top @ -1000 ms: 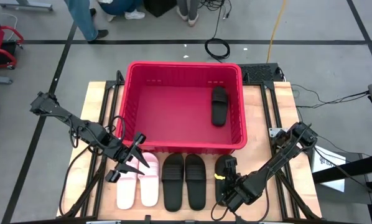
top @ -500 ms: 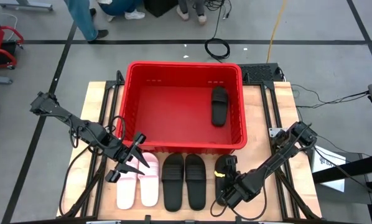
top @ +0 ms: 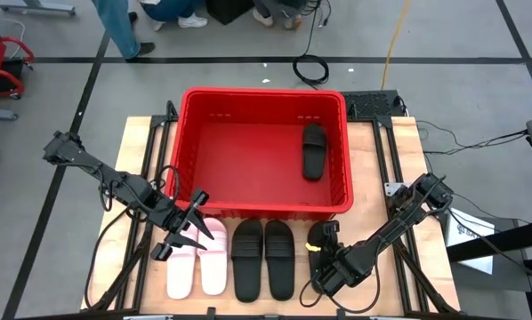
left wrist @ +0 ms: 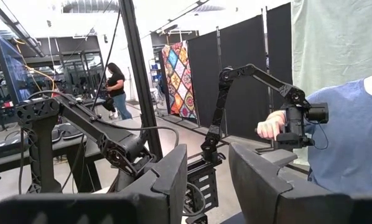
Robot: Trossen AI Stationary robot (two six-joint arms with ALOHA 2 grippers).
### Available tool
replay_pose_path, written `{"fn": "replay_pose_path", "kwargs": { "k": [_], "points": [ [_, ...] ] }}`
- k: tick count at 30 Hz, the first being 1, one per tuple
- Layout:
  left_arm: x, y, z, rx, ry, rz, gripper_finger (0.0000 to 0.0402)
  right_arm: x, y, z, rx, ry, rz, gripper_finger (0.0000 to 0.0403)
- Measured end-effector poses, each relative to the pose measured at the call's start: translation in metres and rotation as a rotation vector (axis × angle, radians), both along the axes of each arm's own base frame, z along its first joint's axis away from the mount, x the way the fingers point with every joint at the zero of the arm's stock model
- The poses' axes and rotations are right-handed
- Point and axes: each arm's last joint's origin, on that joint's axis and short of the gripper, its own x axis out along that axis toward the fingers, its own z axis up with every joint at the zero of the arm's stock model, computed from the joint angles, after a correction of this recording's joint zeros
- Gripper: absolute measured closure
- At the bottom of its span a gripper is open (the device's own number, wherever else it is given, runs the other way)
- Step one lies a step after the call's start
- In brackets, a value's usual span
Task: Pick and place slides into bin
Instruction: Put the right black slide into the red bin
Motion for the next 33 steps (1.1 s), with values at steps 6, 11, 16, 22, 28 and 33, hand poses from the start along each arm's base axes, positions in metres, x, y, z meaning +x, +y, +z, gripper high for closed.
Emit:
{"fn": "replay_pose_path", "kwargs": {
  "k": [6,11,16,22,28,33],
  "points": [
    [0.0,0.0,0.0,0.0,0.0,0.0,0.0275,0.0,0.0,0.0,0.002,-0.003,0.001,0.0394],
    [0.0,0.0,0.0,0.0,0.0,0.0,0.0275,0.0,0.0,0.001,0.004,-0.004,0.002,0.0394],
    [0.0,0.0,0.0,0.0,0.0,0.0,0.0275,-0.003,-0.002,0.016,0.041,-0.039,0.005,0.0399],
    [0.0,0.0,0.0,0.0,0.0,0.0,0.0275,-0.009,-0.007,0.049,0.132,-0.133,0.011,0.0394],
    [0.0,0.0,0.0,0.0,0.0,0.0,0.0275,-0.016,-0.014,0.086,0.239,-0.267,0.046,0.0398],
    [0.0,0.0,0.0,0.0,0.0,0.0,0.0275,-0.02,-0.016,0.115,0.334,-0.385,0.138,0.0396]
  ]
}}
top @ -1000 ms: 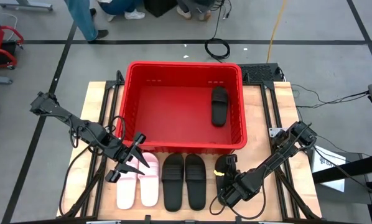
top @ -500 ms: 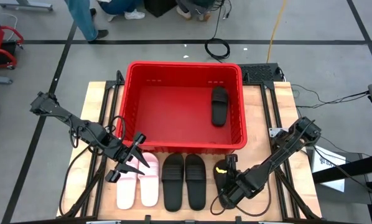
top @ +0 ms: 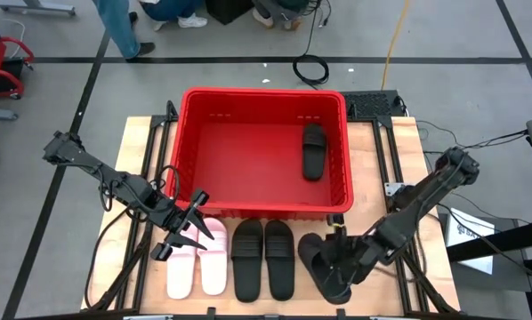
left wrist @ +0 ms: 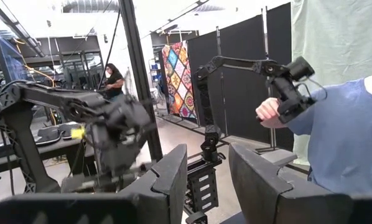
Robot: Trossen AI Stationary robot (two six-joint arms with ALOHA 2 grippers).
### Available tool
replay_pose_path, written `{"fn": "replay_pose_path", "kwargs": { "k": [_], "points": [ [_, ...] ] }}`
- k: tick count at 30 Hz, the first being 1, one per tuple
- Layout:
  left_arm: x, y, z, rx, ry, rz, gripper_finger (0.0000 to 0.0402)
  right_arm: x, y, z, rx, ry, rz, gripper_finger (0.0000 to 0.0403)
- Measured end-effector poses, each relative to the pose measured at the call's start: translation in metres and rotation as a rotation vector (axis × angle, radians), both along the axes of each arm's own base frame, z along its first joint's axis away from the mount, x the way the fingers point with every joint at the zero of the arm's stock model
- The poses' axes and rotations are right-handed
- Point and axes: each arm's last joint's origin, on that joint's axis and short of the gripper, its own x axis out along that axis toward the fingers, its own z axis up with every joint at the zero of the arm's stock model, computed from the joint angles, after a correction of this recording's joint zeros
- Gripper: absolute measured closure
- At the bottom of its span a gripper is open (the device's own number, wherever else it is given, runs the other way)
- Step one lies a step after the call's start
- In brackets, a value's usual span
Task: Pick and place slides into bin
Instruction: Put the right black slide into the red bin
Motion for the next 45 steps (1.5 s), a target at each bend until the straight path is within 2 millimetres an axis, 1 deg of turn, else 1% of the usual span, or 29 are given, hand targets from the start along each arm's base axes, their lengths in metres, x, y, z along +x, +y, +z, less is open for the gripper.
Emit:
{"fn": "replay_pose_path", "kwargs": {
  "k": [6,9,12,16,23,26,31,36,38,40,45],
  "points": [
    [0.0,0.0,0.0,0.0,0.0,0.0,0.0275,-0.002,-0.002,0.03,0.051,-0.176,0.103,0.0397],
    [0.0,0.0,0.0,0.0,0.0,0.0,0.0275,-0.004,-0.004,0.044,0.047,-0.256,0.152,0.0397],
    [0.0,0.0,0.0,0.0,0.0,0.0,0.0275,-0.003,-0.009,0.056,0.045,-0.335,0.174,0.0398],
    [0.0,0.0,0.0,0.0,0.0,0.0,0.0275,0.001,-0.021,0.069,0.015,-0.413,0.181,0.0398],
    [0.0,0.0,0.0,0.006,-0.005,0.001,0.0275,0.011,-0.051,0.086,-0.077,-0.509,0.145,0.0398],
    [0.0,0.0,0.0,0.044,-0.031,0.008,0.0275,0.013,-0.066,0.092,-0.126,-0.531,0.122,0.0398],
    [0.0,0.0,0.0,0.084,-0.058,0.016,0.0275,0.015,-0.096,0.103,-0.178,-0.567,0.038,0.0396],
    [0.0,0.0,0.001,0.09,-0.073,0.021,0.0275,0.012,-0.128,0.114,-0.213,-0.601,-0.07,0.0397],
    [0.0,0.001,0.002,0.078,-0.082,0.056,0.0275,0.01,-0.139,0.117,-0.235,-0.607,-0.103,0.0397],
    [0.001,0.003,0.004,0.056,-0.078,0.128,0.0275,0.008,-0.149,0.119,-0.261,-0.61,-0.133,0.0397],
    [0.003,0.011,0.005,0.04,-0.075,0.384,0.0275,0.009,-0.172,0.12,-0.336,-0.588,-0.193,0.0397]
  ]
}}
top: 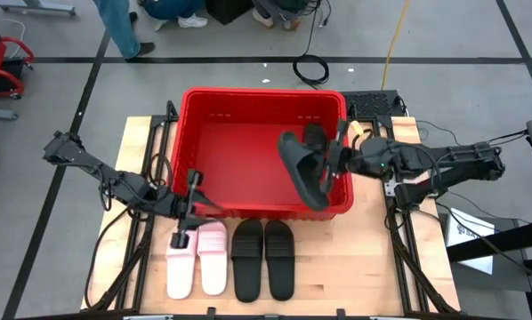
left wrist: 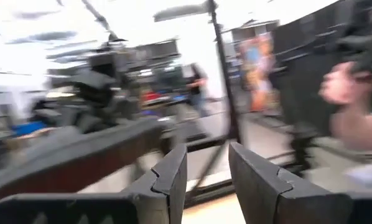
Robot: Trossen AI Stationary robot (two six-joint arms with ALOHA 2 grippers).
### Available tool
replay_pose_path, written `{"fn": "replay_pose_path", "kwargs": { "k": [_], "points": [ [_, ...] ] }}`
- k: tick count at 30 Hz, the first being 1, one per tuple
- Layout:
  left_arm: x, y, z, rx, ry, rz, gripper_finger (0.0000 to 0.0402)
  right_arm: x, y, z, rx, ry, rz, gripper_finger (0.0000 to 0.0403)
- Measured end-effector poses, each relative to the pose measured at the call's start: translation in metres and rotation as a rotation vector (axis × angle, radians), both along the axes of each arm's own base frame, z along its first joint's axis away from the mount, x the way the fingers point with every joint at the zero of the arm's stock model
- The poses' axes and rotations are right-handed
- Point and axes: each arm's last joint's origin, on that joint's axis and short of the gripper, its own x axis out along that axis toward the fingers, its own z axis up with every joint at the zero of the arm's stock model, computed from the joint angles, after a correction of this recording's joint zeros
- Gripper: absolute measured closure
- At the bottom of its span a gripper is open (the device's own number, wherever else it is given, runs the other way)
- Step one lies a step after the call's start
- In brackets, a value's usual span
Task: Pick and place slides into bin
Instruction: Put the right black slide into the red bin
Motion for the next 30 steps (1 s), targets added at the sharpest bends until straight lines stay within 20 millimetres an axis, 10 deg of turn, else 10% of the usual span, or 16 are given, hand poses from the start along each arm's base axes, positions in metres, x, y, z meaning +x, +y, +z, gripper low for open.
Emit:
{"fn": "replay_pose_path", "kwargs": {
  "k": [15,30],
  "points": [
    [-0.003,0.012,0.013,0.21,-0.1,0.419,0.0275,0.007,-0.083,-0.014,-0.131,0.145,-0.372,0.0396],
    [-0.052,0.089,0.041,0.001,-0.184,0.713,0.0275,0.037,-0.127,-0.065,-0.118,0.421,-0.373,0.0396]
  ]
}}
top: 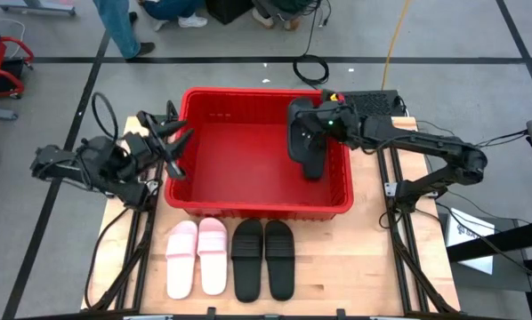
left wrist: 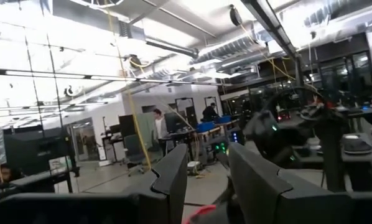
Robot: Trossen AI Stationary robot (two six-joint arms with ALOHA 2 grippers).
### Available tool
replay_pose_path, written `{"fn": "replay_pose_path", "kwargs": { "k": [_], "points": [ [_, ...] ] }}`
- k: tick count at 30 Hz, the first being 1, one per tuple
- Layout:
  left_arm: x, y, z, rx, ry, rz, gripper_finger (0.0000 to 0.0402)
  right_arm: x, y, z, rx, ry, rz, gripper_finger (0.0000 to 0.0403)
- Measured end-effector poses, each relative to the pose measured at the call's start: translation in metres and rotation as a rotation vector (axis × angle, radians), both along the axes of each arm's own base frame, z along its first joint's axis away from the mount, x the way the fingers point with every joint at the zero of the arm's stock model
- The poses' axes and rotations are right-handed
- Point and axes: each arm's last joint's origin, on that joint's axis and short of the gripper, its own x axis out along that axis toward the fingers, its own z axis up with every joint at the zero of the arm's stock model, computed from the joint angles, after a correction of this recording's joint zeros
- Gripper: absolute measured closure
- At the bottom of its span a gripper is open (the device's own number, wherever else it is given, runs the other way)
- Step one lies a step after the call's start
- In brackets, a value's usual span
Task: Pick and place slides into bin
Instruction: Put the right black slide into the red bin
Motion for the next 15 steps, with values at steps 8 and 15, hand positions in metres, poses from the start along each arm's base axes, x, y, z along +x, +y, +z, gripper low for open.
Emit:
{"fn": "replay_pose_path", "kwargs": {
  "k": [8,15],
  "points": [
    [0.006,0.027,-0.008,-0.028,0.036,-0.009,0.0275,0.024,-0.009,-0.031,0.022,0.084,-0.002,0.0396],
    [0.003,0.043,-0.009,-0.044,0.03,-0.004,0.0275,0.039,-0.02,-0.061,0.057,0.167,-0.018,0.0396]
  ]
}}
